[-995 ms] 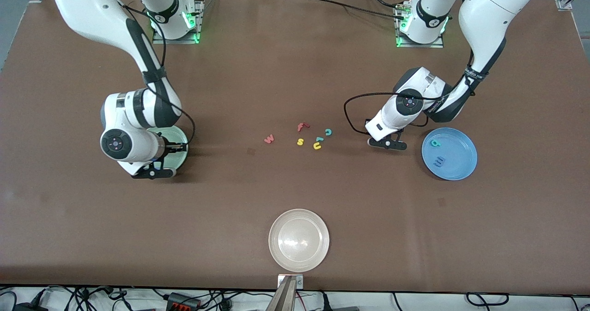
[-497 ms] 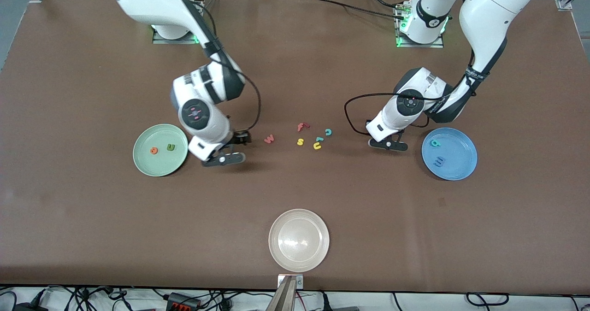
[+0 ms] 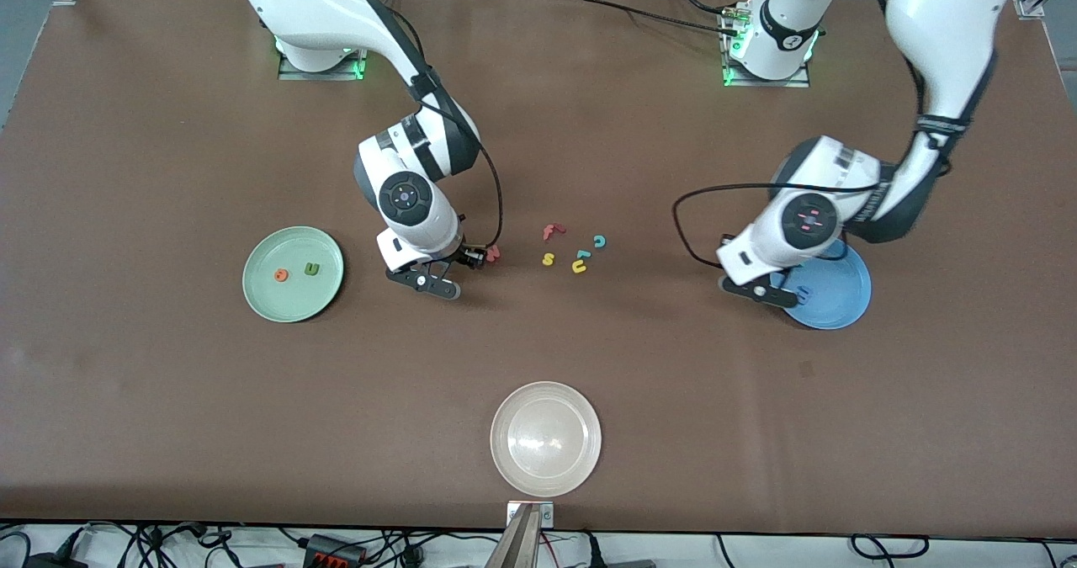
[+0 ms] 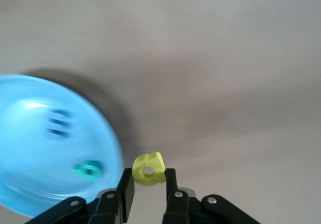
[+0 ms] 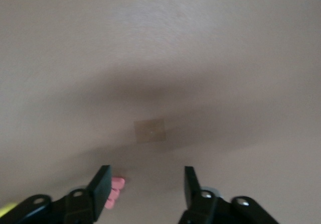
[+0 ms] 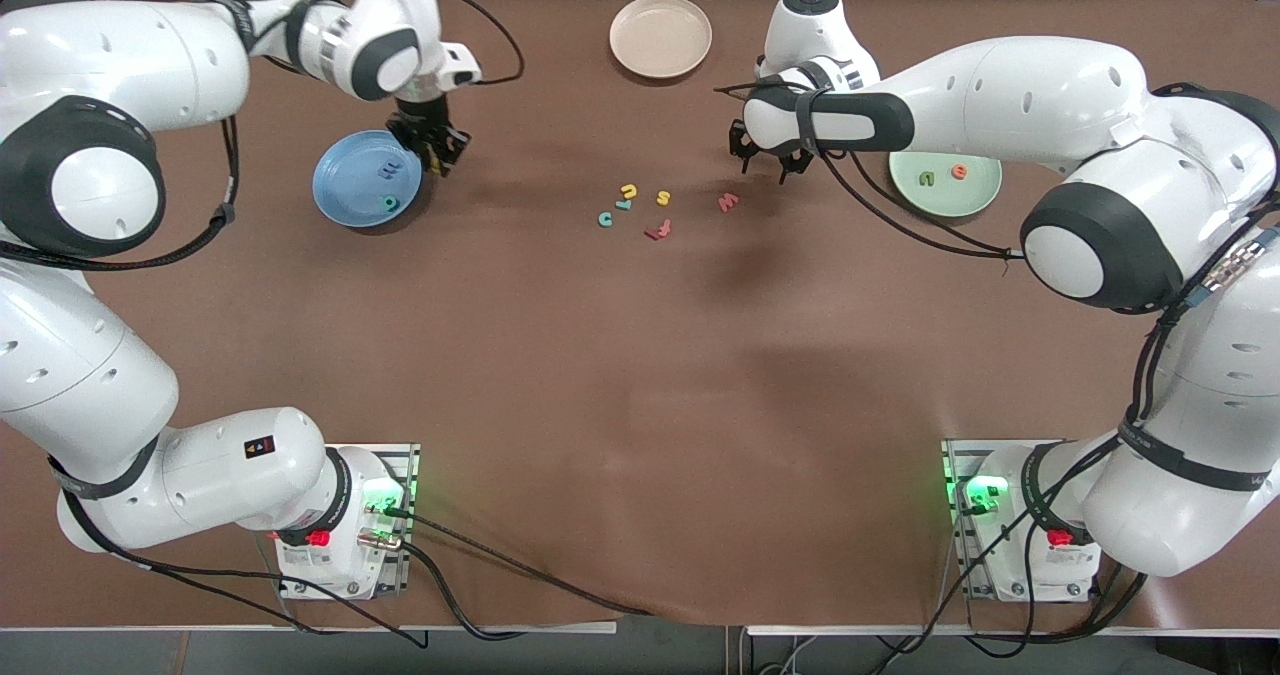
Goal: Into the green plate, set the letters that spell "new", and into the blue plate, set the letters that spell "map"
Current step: 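Carry the yellow a to the blue plate while the right gripper reaches the pink w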
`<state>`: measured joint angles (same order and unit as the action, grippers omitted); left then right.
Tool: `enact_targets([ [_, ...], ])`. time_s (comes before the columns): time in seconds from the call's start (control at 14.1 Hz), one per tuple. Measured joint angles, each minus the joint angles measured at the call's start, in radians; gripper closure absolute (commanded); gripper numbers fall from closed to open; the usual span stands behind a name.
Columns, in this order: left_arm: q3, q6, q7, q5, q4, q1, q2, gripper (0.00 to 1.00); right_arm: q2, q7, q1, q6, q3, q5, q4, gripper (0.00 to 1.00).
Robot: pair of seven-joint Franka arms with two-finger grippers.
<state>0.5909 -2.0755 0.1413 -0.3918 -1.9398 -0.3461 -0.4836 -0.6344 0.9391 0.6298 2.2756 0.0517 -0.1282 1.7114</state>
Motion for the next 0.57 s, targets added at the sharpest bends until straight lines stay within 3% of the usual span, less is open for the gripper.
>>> enact_targets([
  [0.14, -0.006, 0.0, -0.147, -0.014, 0.014, -0.084, -0.004, 0.76, -0.027, 0.141, 0.006, 0.002, -0.013, 0.0, -0.033, 0.37],
  [0.21, -0.008, -0.001, -0.203, -0.039, 0.02, -0.125, -0.013, 0.59, -0.041, 0.183, 0.019, 0.002, -0.017, 0.0, -0.05, 0.37],
  [0.28, -0.009, -0.002, -0.245, -0.058, 0.027, -0.161, -0.028, 0.21, -0.054, 0.217, 0.038, 0.002, -0.019, 0.0, -0.063, 0.37],
  [0.36, -0.01, -0.003, -0.269, -0.068, 0.034, -0.186, -0.048, 0.0, -0.065, 0.245, 0.055, 0.002, -0.02, 0.0, -0.07, 0.37],
  [0.57, -0.005, -0.006, -0.283, -0.076, 0.047, -0.197, -0.085, 0.0, -0.079, 0.279, 0.069, 0.003, -0.02, 0.0, -0.079, 0.37],
])
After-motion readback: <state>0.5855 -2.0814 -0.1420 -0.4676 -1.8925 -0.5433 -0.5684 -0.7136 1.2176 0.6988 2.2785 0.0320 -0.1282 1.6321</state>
